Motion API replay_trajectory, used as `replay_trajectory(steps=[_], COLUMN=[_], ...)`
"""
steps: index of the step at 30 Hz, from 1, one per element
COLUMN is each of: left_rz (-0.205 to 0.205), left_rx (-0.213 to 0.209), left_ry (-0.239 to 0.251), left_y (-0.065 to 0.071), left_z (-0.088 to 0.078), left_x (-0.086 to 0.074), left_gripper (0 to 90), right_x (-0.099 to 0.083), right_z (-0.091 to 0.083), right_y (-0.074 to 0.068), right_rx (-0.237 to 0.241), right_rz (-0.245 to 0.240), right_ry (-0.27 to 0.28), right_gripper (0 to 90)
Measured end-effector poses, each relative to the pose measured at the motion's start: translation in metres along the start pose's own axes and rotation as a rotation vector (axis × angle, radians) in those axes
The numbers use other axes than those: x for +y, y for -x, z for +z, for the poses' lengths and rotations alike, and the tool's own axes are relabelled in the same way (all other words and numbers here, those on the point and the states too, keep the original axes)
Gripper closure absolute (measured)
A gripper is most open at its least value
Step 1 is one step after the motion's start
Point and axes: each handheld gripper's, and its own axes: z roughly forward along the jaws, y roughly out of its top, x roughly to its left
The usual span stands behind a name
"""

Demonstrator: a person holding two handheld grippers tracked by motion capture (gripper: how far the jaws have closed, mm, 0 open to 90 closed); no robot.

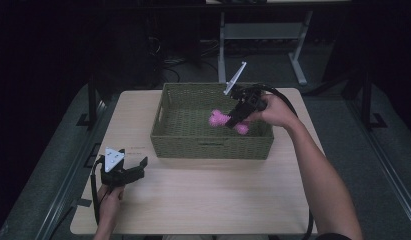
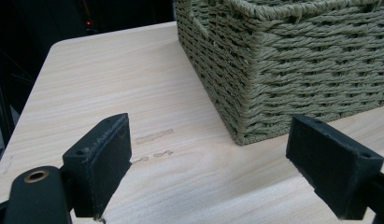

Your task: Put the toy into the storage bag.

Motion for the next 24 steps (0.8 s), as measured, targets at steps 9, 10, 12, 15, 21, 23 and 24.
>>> replay_trajectory(steps=[9,10,12,15,21,23,24], left_rz=[0.008,0.008,0.011,0.014,0.013,0.014,0.013], left_rx=[-0.002,-0.003,-0.002,-0.002,-0.002,-0.002,-0.002], left_ry=[-0.004,-0.006,-0.009,-0.01,-0.009,-0.009,-0.009], left_y=[0.001,0.001,0.0,0.0,0.0,0.0,0.0], left_z=[0.0,0.0,0.0,0.0,0.0,0.0,0.001], left_x=[0.0,0.0,0.0,0.0,0.0,0.0,0.0], left_gripper=[13.7,13.7,13.7,13.7,13.7,13.7,13.7], right_x=[-0.002,-0.002,-0.002,-0.002,-0.004,-0.004,-0.005], right_z=[0.008,0.01,0.012,0.014,0.017,0.018,0.019], right_y=[0.008,0.011,0.013,0.015,0.02,0.021,0.022], right_rx=[0.007,0.008,0.011,0.013,0.017,0.018,0.017], right_rz=[0.022,0.024,0.025,0.032,0.037,0.038,0.039], right_ry=[-0.011,-0.01,-0.009,-0.009,-0.018,-0.019,-0.021], right_gripper=[58.3,58.3,58.2,58.2,58.2,58.2,58.2])
